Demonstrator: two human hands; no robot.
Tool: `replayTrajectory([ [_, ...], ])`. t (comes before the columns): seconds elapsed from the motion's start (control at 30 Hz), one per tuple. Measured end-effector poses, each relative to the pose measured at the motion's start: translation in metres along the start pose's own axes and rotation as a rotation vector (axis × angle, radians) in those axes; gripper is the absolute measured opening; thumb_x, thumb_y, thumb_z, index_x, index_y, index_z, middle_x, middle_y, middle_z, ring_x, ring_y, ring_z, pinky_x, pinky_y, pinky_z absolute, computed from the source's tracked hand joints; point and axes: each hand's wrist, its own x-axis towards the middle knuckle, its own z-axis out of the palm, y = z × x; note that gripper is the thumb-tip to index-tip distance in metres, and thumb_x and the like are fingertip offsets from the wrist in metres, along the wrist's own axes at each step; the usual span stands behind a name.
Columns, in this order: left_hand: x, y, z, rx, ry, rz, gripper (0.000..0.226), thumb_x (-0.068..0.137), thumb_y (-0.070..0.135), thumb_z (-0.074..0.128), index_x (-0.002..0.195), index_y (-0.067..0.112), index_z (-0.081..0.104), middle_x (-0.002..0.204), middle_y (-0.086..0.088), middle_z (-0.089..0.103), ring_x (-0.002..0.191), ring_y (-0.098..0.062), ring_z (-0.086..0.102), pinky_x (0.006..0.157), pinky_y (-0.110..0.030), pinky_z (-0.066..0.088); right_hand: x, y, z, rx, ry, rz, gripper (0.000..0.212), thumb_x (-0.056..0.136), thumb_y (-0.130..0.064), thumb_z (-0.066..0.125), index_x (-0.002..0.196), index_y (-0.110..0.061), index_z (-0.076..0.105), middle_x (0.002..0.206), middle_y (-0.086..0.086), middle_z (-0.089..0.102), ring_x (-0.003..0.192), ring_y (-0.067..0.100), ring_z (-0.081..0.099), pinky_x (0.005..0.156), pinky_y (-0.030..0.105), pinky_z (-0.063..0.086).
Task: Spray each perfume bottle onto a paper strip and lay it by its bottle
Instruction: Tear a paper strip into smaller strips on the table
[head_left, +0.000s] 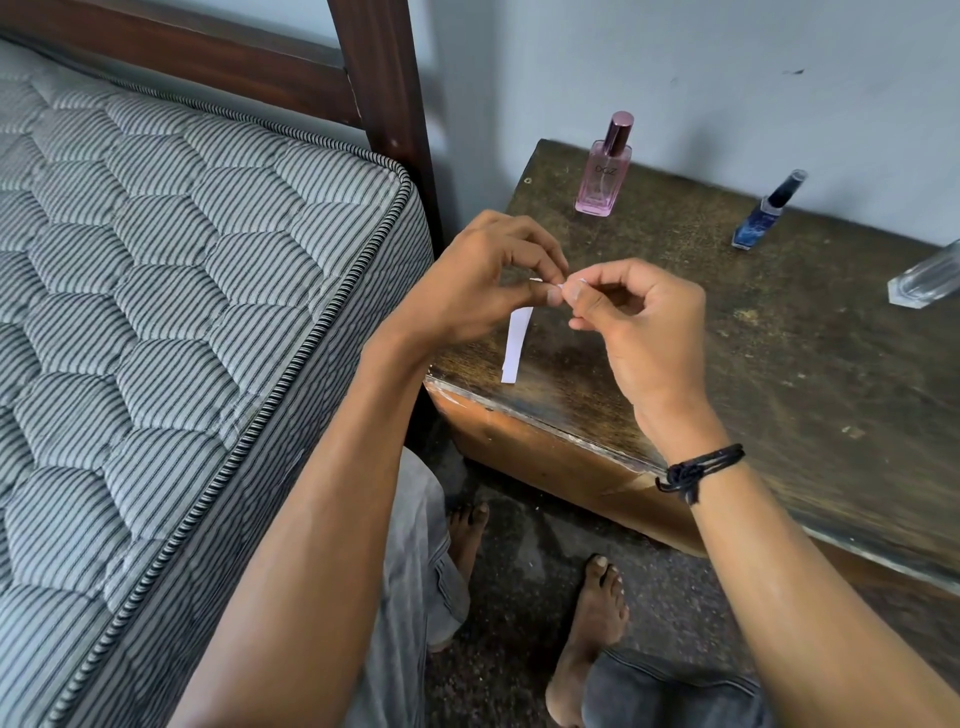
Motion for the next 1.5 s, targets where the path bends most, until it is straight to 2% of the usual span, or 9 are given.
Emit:
replayTrajectory([
  [0.27, 0.000, -0.004, 0.001, -0.005, -0.016, -0.059, 0.021, 0.079, 0.035, 0.082, 0.088, 0.015, 0.079, 0.103, 0.007, 0.068, 0.104, -0.015, 0.055, 0.090, -0.024, 0.040, -0.001, -0.004, -0.002, 0.079, 0.101, 0.030, 0.010, 0.092, -0.010, 0.076, 0.084, -0.014, 0.072, 0.077, -0.003, 0.073, 0.068, 0.013, 0.070, 0.064, 0.030, 0.061],
  [0.53, -0.003, -0.011, -0.005, -0.222, 0.042, -0.216, 0.021, 0.083, 0.025, 0.080, 0.090, 0.005, 0.077, 0.076, 0.005, 0.068, 0.072, -0.004, 0.059, 0.069, -0.022, 0.046, 0.003, -0.006, -0.010, 0.242, 0.189, 0.151, 0.014, 0.095, -0.005, 0.072, 0.101, 0.007, 0.068, 0.084, 0.011, 0.076, 0.079, 0.025, 0.076, 0.070, 0.033, 0.063],
  [0.63, -0.002, -0.009, -0.006, -0.316, 0.097, -0.225, 0.022, 0.085, 0.022, 0.079, 0.092, 0.001, 0.076, 0.083, -0.009, 0.073, 0.075, -0.011, 0.065, 0.068, -0.026, 0.050, 0.004, -0.005, -0.011, 0.265, 0.197, 0.195, 0.010, 0.094, -0.005, 0.073, 0.098, 0.004, 0.070, 0.083, 0.009, 0.077, 0.079, 0.025, 0.076, 0.071, 0.032, 0.062],
  [0.8, -0.003, -0.008, -0.006, -0.537, 0.213, -0.322, 0.015, 0.086, 0.012, 0.077, 0.096, 0.002, 0.076, 0.085, -0.008, 0.076, 0.079, -0.016, 0.071, 0.070, -0.028, 0.056, 0.003, -0.003, -0.009, 0.227, 0.111, 0.248, 0.003, 0.092, -0.004, 0.073, 0.089, -0.006, 0.074, 0.083, 0.011, 0.077, 0.080, 0.025, 0.075, 0.073, 0.034, 0.062],
  [0.93, -0.003, -0.005, -0.005, -0.689, 0.266, -0.428, 0.011, 0.091, 0.015, 0.071, 0.084, 0.008, 0.075, 0.097, -0.026, 0.072, 0.085, -0.024, 0.059, 0.076, -0.033, 0.045, 0.001, 0.000, -0.004, 0.118, -0.002, 0.259, 0.004, 0.090, -0.005, 0.076, 0.086, -0.006, 0.075, 0.080, 0.008, 0.077, 0.076, 0.023, 0.075, 0.072, 0.033, 0.063],
  [1.1, -0.002, -0.003, 0.001, -0.864, 0.250, -0.511, 0.012, 0.094, 0.011, 0.067, 0.100, 0.005, 0.075, 0.094, -0.010, 0.077, 0.085, -0.017, 0.071, 0.071, -0.021, 0.054, -0.004, 0.001, 0.003, -0.053, -0.152, 0.230, 0.005, 0.089, -0.010, 0.078, 0.085, -0.011, 0.076, 0.082, 0.006, 0.078, 0.079, 0.025, 0.075, 0.071, 0.030, 0.063],
  [1.23, -0.001, -0.001, 0.003, -0.831, 0.338, -0.549, 0.011, 0.089, 0.011, 0.073, 0.078, 0.010, 0.073, 0.075, -0.005, 0.074, 0.066, -0.013, 0.066, 0.060, -0.020, 0.053, -0.006, 0.001, 0.006, -0.120, -0.147, 0.188, 0.011, 0.089, -0.017, 0.081, 0.096, -0.016, 0.072, 0.087, 0.001, 0.077, 0.075, 0.023, 0.073, 0.073, 0.040, 0.063],
  [1.37, 0.001, 0.000, 0.007, -0.698, 0.387, -0.577, 0.014, 0.090, 0.011, 0.072, 0.078, 0.006, 0.068, 0.070, -0.007, 0.071, 0.058, -0.014, 0.062, 0.055, -0.022, 0.051, -0.009, 0.002, 0.008, -0.245, -0.095, 0.038, 0.046, 0.082, -0.032, 0.087, 0.119, -0.033, 0.059, 0.103, -0.010, 0.069, 0.075, 0.004, 0.069, 0.071, 0.016, 0.053],
  [1.5, 0.003, 0.008, 0.017, -0.586, 0.359, -0.564, 0.014, 0.090, 0.011, 0.071, 0.081, 0.002, 0.068, 0.068, -0.009, 0.068, 0.054, -0.015, 0.062, 0.053, -0.024, 0.051, -0.013, 0.002, 0.014, -0.322, -0.057, -0.071, 0.052, 0.082, -0.031, 0.088, 0.125, -0.029, 0.059, 0.103, -0.016, 0.067, 0.081, 0.001, 0.069, 0.071, 0.012, 0.051],
])
